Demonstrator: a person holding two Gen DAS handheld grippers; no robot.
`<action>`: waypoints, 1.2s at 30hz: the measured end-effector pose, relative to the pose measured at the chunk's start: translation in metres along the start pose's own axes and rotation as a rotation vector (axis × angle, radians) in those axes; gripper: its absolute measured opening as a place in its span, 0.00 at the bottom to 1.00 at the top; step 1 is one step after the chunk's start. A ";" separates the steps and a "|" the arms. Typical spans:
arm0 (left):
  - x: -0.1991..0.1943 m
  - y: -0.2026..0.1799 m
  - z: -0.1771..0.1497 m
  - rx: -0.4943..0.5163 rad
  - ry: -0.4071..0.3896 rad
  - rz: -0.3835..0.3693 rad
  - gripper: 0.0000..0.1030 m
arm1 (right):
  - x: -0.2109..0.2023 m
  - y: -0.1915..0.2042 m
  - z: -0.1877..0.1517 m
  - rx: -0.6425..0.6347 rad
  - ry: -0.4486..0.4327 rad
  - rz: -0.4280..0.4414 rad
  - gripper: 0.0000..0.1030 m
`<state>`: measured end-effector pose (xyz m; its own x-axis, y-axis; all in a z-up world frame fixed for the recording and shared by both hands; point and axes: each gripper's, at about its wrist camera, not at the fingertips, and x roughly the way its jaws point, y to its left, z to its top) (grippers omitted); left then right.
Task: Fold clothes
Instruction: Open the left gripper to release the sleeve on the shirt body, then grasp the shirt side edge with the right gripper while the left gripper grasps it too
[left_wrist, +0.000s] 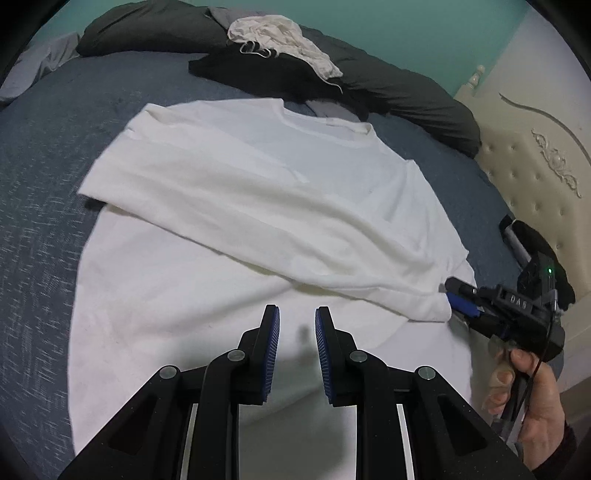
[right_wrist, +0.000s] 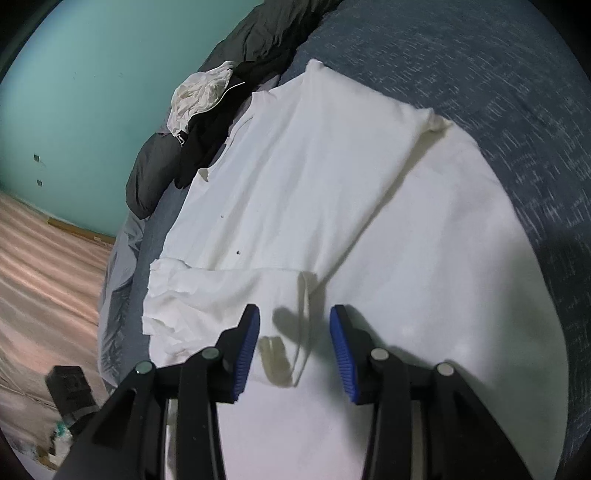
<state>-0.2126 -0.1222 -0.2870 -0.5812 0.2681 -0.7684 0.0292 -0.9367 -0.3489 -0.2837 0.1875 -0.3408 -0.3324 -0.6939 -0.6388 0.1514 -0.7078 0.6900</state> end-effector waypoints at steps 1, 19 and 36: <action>-0.002 0.003 0.001 -0.003 -0.004 0.003 0.21 | 0.000 0.003 -0.002 -0.023 -0.002 -0.006 0.34; -0.022 0.062 0.019 -0.133 -0.071 0.058 0.26 | -0.062 0.044 -0.009 -0.099 -0.201 0.115 0.03; -0.005 0.095 0.051 -0.079 -0.057 0.288 0.26 | -0.109 0.004 0.008 -0.022 -0.300 0.111 0.03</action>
<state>-0.2483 -0.2240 -0.2884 -0.5846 -0.0212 -0.8111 0.2611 -0.9514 -0.1633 -0.2544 0.2611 -0.2660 -0.5720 -0.6994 -0.4287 0.2210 -0.6347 0.7405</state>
